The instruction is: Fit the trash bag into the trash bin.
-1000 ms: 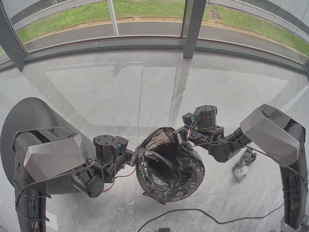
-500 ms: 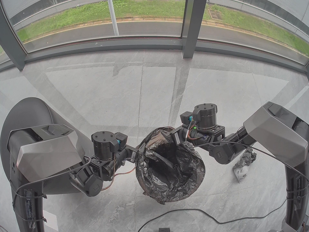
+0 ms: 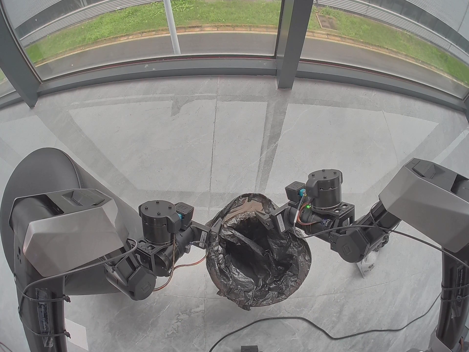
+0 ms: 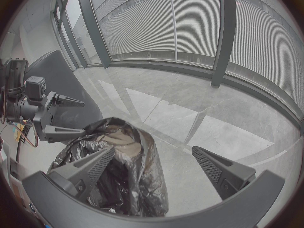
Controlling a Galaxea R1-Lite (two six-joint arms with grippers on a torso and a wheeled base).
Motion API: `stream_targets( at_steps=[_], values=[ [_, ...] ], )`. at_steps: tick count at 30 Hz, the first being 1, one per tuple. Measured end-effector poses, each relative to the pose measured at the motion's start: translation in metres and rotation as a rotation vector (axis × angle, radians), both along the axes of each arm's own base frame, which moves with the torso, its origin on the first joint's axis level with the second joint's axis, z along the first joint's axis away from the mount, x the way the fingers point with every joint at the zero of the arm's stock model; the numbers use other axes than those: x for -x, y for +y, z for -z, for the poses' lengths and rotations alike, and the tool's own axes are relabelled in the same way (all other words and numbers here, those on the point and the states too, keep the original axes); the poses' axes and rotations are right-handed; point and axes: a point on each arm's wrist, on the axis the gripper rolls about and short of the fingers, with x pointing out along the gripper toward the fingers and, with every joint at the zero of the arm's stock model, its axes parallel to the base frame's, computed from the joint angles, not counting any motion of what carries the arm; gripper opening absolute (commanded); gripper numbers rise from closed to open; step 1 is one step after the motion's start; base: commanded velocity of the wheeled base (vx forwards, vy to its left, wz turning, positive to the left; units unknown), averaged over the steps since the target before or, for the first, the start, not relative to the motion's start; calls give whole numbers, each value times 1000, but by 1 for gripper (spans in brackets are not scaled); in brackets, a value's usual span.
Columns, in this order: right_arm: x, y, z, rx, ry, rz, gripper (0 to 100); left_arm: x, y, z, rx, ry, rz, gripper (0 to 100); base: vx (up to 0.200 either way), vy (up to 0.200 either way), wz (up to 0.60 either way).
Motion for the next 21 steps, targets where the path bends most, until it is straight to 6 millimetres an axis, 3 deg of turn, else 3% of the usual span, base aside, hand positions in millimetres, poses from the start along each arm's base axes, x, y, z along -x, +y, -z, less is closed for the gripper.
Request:
stream_targets(
  at_steps=[21],
  values=[
    [0, -43, 16, 17, 33, 90, 100, 1, 0, 4, 1, 13, -1, 100, 0, 0, 0]
  ],
)
